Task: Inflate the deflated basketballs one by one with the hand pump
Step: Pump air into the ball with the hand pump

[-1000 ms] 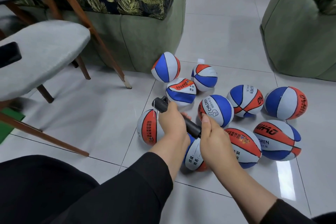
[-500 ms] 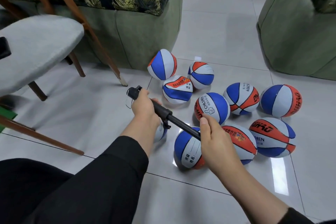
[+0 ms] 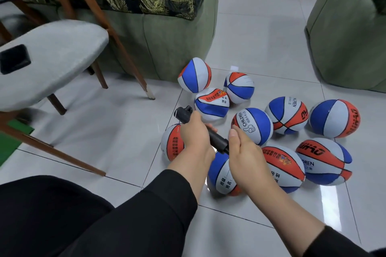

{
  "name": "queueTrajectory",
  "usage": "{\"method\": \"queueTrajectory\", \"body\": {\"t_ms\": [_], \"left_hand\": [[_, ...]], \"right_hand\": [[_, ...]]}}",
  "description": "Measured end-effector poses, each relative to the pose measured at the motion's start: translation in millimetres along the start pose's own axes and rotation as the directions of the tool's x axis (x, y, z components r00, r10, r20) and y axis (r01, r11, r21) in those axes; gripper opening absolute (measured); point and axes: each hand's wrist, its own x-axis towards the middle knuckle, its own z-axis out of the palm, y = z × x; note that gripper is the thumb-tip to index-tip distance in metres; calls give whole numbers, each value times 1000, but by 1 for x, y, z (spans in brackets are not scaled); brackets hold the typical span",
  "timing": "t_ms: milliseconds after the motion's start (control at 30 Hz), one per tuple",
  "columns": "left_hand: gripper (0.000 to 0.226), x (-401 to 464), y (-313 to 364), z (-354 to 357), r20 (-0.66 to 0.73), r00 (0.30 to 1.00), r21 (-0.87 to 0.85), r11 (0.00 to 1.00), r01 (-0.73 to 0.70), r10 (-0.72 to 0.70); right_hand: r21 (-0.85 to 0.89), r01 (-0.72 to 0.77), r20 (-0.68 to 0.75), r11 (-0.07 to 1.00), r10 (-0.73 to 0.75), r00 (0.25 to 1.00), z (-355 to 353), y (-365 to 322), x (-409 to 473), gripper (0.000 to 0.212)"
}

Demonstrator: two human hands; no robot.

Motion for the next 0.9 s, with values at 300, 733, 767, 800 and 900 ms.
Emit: {"method": "queueTrajectory", "body": {"t_ms": [300, 733, 767, 800, 900], "left_hand": [[9, 28, 30, -12, -70, 997, -89, 996, 28, -34], [14, -7, 2, 4, -3, 1000, 3, 1000, -9, 9], [14, -4, 4, 2, -3, 1000, 7, 1000, 3, -3], [13, -1, 6, 0, -7, 1000, 0, 1000, 16, -16], [11, 16, 19, -10, -60, 998, -68, 998, 14, -18]], "right_hand": [[-33, -55, -15, 998, 54, 998, -17, 15, -10, 53], [-29, 9, -1, 1000, -9, 1000, -1, -2, 0, 51], [-47, 23, 10, 999, -23, 1000, -2, -3, -2, 53], [-61, 21, 21, 998, -19, 1000, -3, -3, -4, 53], [-91, -25, 37, 996, 28, 999, -10, 2, -11, 53]]}}
